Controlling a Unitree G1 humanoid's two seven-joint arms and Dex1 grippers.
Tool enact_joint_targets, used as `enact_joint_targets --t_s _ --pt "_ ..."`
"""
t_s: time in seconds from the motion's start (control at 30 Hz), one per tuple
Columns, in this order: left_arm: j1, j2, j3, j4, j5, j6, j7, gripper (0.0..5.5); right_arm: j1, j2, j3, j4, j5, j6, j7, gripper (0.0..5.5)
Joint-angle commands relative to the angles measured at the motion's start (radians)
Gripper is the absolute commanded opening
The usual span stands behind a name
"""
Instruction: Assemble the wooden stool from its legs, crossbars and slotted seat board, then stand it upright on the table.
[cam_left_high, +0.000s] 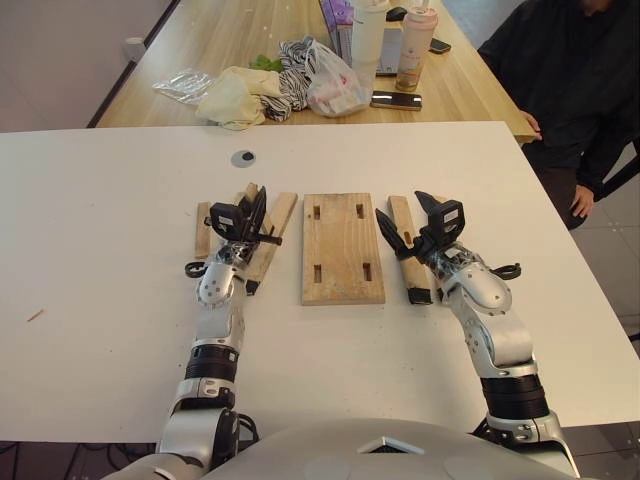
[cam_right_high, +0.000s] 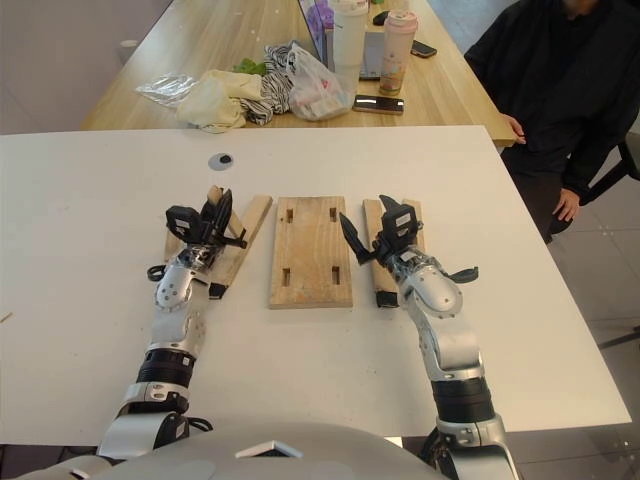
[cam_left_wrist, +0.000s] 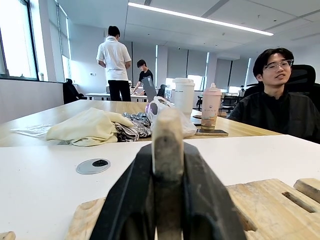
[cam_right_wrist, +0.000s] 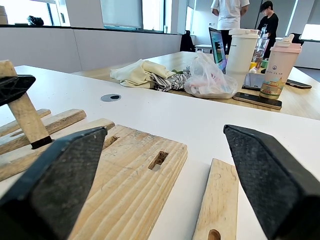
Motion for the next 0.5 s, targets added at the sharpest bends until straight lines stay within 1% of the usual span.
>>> enact_joint_targets --t_s 0.03,0.27,0.5 --pt "0.046 0.011 0.000 0.087 0.017 0.016 -0.010 0.38 -0.010 0.007 0.003 0.004 -0.015 -0.007 -0.002 4.30" --pt "0.028 0.011 -0.001 0.121 0.019 -0.007 -0.010 0.38 -0.020 0.010 0.003 0.011 -0.020 -0.007 0.000 4.30" --pt "-0.055 0.004 -0.005 0.182 0.019 -0.030 -0.012 0.38 -0.027 0.012 0.002 0.016 -0.023 -0.010 0.004 4.30"
